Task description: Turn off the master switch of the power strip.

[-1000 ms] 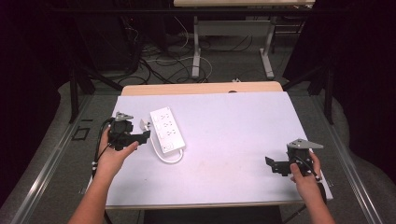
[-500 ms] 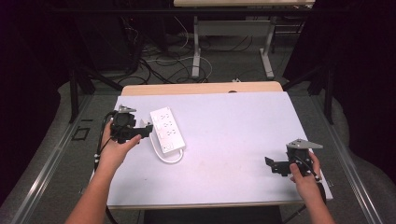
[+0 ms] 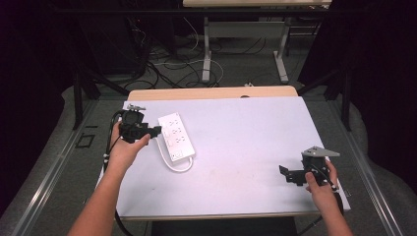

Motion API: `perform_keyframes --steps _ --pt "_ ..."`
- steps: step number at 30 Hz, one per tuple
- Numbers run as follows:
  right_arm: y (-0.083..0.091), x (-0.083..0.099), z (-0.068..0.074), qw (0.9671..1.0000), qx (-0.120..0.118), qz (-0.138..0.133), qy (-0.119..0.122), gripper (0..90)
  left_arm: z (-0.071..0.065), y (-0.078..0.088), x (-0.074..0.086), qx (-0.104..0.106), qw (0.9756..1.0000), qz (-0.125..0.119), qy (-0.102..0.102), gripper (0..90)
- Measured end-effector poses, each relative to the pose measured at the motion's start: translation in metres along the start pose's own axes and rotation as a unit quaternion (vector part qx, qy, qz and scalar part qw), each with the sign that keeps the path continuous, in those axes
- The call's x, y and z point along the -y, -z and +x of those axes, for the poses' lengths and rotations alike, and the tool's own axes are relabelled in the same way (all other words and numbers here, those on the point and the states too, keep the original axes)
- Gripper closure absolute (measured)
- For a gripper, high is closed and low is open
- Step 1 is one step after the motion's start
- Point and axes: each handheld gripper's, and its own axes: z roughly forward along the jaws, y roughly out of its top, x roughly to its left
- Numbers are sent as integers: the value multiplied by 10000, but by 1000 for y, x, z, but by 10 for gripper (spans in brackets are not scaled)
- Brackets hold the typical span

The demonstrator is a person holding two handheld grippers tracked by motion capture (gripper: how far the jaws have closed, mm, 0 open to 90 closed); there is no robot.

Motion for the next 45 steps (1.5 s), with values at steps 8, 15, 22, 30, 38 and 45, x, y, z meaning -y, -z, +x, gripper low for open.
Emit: perform_keyframes --steps 8,15,22,30,38,45 --pt "-1 1 -1 10000 9 10 11 0 -1 -10 -7 110 9997 152 183 531" --pt "-2 1 -1 10000 18 18 4 0 -2 -17 -13 201 9989 333 250 631" --pt "-2 1 -1 10000 16 41 -14 0 -2 -22 -16 198 9984 409 345 715" --pt "-3 2 -1 10000 0 37 -11 0 -2 -27 -17 117 9976 607 323 838" --pt "-3 2 -1 10000 10 38 -1 0 -7 -31 -17 186 9969 710 276 897" --pt "-3 2 0 10000 -16 42 19 0 -14 -36 -17 204 9963 825 109 898"
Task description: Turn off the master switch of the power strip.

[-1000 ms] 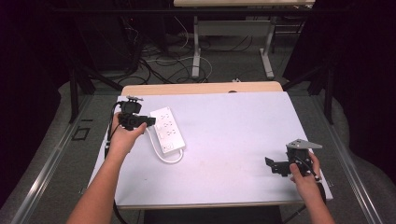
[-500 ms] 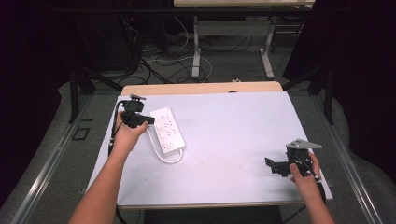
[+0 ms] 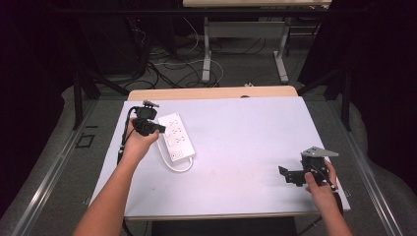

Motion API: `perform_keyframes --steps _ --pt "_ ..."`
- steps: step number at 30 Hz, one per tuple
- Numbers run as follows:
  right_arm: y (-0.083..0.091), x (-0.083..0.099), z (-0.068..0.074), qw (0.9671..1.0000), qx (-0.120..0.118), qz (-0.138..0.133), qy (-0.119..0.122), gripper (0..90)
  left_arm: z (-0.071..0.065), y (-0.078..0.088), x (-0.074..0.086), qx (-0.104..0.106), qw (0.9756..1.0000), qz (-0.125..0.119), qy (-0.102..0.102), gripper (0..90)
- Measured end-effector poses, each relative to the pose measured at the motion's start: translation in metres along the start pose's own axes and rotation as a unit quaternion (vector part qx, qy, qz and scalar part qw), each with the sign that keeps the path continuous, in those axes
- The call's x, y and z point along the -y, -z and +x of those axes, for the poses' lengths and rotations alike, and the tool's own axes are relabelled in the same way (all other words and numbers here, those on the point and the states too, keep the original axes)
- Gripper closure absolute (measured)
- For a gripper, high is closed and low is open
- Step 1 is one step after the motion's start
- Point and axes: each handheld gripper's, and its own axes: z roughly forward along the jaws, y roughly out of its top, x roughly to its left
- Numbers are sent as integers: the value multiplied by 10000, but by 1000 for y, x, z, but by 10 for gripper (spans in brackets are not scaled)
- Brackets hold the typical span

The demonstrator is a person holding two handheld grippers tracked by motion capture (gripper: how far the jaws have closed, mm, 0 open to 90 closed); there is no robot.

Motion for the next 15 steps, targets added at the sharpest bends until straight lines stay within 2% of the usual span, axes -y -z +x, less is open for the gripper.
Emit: perform_keyframes --steps 5,6,11,15 --pt "0 0 1 10000 -8 6 18 0 -6 -4 -1 81 9999 77 -108 898" --pt "0 0 1 10000 -12 4 23 0 -8 -5 0 88 9999 87 -75 898" --pt "0 0 1 10000 -14 -1 23 0 -13 -9 0 123 9994 205 -231 898" --pt "0 0 1 10000 -13 3 21 0 -16 -13 2 165 9993 247 -236 898"
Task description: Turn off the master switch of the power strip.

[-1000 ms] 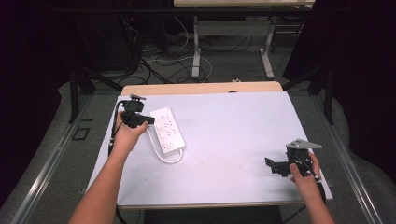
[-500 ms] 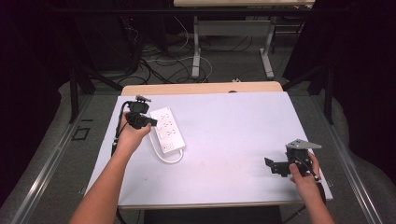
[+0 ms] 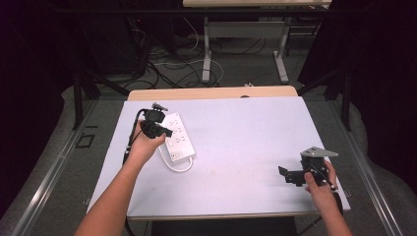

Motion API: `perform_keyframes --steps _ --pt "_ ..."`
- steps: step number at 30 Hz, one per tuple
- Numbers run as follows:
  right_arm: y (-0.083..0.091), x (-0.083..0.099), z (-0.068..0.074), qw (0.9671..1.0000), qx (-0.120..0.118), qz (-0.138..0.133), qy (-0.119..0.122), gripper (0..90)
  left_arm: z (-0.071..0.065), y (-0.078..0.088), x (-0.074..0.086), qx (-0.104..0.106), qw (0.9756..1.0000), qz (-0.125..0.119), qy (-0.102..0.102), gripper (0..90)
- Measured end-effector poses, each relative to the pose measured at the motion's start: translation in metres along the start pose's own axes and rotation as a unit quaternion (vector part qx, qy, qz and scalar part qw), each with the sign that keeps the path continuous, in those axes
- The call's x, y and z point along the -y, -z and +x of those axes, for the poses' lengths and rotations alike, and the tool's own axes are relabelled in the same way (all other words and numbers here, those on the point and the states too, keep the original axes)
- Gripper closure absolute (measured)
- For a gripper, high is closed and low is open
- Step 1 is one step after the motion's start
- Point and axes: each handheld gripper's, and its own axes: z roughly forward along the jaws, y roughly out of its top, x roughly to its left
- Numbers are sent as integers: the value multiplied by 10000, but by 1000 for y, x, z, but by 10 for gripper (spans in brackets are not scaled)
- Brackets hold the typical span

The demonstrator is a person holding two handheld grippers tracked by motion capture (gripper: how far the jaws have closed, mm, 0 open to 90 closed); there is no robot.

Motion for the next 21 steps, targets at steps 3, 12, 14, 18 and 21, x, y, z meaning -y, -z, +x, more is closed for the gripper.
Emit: perform_keyframes --steps 3,12,14,18,21 --pt "0 0 1 10000 -6 0 -25 0 -1 -3 2 14 9999 105 -41 898" --pt "-1 0 2 10000 41 11 -26 0 -4 -9 6 91 9993 333 -148 898" --pt "0 0 2 10000 30 38 -21 0 -5 -10 7 61 9991 382 -190 898" --pt "0 0 1 10000 25 35 -16 0 -8 -13 9 50 9987 439 -254 899" --pt "0 0 2 10000 16 30 -20 0 -9 -14 11 81 9983 499 -281 898"
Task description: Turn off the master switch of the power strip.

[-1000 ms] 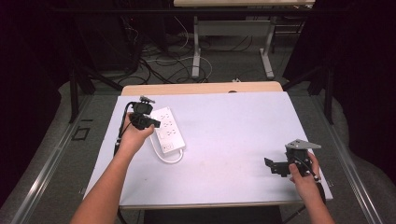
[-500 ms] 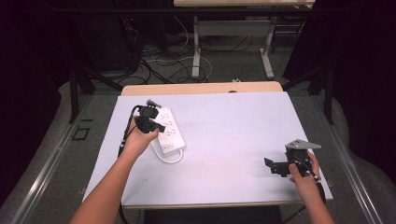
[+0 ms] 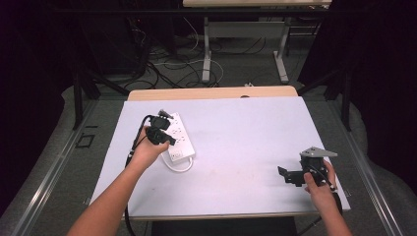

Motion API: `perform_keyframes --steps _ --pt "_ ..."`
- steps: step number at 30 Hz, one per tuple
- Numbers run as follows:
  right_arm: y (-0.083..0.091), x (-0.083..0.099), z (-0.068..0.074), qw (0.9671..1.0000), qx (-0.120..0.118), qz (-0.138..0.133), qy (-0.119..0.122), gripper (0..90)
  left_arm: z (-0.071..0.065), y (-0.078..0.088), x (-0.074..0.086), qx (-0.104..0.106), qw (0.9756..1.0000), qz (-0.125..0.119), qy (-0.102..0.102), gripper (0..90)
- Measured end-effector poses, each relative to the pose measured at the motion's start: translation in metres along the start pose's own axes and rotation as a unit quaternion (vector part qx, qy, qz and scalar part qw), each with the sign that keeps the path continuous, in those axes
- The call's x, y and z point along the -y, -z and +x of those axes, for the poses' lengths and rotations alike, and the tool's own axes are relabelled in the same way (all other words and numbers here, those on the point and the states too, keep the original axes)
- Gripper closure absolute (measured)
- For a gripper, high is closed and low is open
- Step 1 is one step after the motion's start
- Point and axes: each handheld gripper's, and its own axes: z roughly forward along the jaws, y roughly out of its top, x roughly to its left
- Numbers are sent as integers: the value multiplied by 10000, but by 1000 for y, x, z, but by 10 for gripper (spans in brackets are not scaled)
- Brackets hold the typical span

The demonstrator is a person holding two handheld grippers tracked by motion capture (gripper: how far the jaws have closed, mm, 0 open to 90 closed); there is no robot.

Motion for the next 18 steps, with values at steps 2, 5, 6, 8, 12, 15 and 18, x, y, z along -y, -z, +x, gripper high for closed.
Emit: perform_keyframes --steps 2,5,6,8,12,15,18 --pt "0 0 0 10000 -25 -13 11 0 0 0 1 0 10000 1 -22 898" --pt "0 0 0 10000 -24 -14 -9 0 -1 0 2 12 10000 13 -30 898" --pt "-1 0 0 10000 14 -52 -22 0 -1 -1 3 36 10000 9 -4 898" --pt "0 0 0 10000 10 -24 -15 0 -1 -1 4 19 10000 10 -58 898" --pt "-1 0 0 10000 -50 -11 23 0 -2 -3 8 3 10000 14 -87 898" --pt "-1 0 0 10000 -45 -21 49 0 -4 -5 11 -23 9999 63 -108 898" --pt "-1 0 0 10000 -42 -21 48 0 -6 -7 14 -18 9999 33 -112 898"
